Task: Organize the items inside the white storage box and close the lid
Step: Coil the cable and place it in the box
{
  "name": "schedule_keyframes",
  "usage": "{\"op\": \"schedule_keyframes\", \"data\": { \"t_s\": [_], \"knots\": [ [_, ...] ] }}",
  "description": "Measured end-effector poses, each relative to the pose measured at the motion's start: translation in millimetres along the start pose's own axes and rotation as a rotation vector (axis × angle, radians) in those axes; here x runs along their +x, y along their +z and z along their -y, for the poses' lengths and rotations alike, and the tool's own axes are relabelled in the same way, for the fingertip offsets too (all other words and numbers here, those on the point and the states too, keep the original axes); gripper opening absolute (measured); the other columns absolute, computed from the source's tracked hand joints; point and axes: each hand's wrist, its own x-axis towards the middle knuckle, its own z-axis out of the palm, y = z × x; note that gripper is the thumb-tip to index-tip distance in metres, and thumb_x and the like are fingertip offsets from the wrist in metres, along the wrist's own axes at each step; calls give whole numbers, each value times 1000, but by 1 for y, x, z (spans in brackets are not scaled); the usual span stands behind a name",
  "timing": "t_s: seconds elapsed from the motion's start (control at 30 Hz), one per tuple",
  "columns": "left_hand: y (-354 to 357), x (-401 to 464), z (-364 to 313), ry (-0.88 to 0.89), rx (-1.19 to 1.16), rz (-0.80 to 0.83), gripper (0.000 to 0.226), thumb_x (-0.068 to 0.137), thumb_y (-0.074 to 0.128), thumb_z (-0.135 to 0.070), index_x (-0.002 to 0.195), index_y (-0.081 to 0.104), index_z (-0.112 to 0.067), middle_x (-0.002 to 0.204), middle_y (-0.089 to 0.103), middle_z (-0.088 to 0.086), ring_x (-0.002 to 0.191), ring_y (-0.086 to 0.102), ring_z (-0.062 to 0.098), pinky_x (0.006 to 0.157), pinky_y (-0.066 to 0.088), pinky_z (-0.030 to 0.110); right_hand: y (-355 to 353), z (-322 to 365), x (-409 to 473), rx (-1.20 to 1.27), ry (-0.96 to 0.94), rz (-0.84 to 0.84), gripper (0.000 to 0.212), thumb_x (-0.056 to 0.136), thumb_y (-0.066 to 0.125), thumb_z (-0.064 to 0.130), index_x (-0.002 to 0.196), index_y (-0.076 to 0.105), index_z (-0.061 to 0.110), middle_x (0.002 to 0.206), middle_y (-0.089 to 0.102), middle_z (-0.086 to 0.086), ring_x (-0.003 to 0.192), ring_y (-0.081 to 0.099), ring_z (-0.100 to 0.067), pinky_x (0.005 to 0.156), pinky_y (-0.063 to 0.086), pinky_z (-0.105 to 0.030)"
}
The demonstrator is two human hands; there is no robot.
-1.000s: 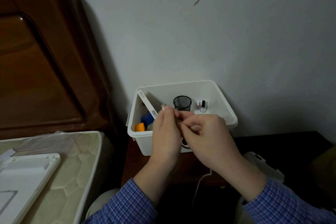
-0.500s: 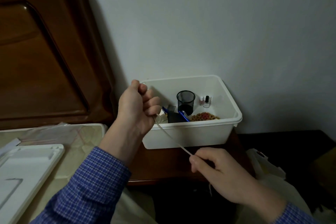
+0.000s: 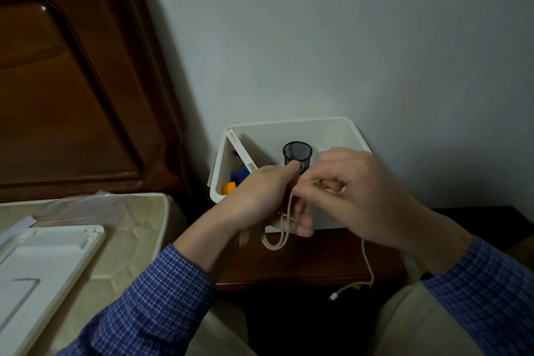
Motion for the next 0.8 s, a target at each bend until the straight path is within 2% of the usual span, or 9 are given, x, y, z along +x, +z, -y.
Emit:
{"op": "schedule_keyframes", "data": {
  "t_s": [0.07,0.13,0.2,0.23,0.33,0.43,0.57,0.73,0.8],
  "knots": [
    [0,-3,-1,0,-64,96,56,105,41,-45,108,69,3,76,65,26,70,72,38,63,60,38,1,-2,4,8,17,-19,25,88,64,44,75,75,24,64,51,12,68,54,-8,66,46,-32],
    [1,-5,-2,14,-77,159,57,107,34,-44,89,76,-10,70,64,23,52,68,30,47,55,28,4,-5,7,26,64,-70,25,84,66,48,74,73,26,63,56,11,65,56,-8,62,47,-33],
    [-1,-4,0,29,-68,147,66,107,31,-44,62,70,-16,53,53,11,31,43,16,35,34,15,7,-10,8,43,140,-140,27,77,71,54,71,69,28,55,50,12,53,47,-8,51,39,-24],
    [-1,-3,1,29,-65,132,66,107,32,-44,54,62,-18,48,45,6,30,32,12,35,25,12,7,-13,8,54,169,-155,29,74,72,57,71,66,28,53,47,12,48,42,-8,48,34,-21],
    [-3,-3,5,59,-35,116,50,106,36,-44,64,49,-21,50,32,0,38,20,10,38,18,13,3,-21,7,118,185,-83,32,72,75,57,78,63,28,52,45,8,47,40,-11,48,36,-26],
    [-5,-6,10,104,97,140,42,105,35,-47,78,49,-18,55,26,5,39,18,13,38,18,17,-9,-27,9,124,129,45,16,84,77,36,84,66,24,56,46,-1,51,41,-13,51,32,-16],
    [-6,-9,13,139,113,183,39,104,35,-44,81,51,-17,58,25,5,42,18,15,39,19,19,-13,-29,14,96,63,17,5,89,74,13,84,73,15,58,53,8,55,49,-5,57,34,-8],
    [-4,-11,15,216,-25,240,40,105,37,-41,71,43,-23,55,27,-1,39,21,12,37,20,17,-3,-30,14,211,154,-92,8,91,73,18,84,74,15,63,65,4,55,58,-18,54,47,-34],
    [-4,-11,13,290,-68,169,40,104,39,-40,67,41,-24,55,28,-2,39,22,12,38,22,17,-2,-32,11,151,146,-140,12,96,66,17,87,73,15,64,63,16,56,59,-7,54,41,-17]
  ]
}}
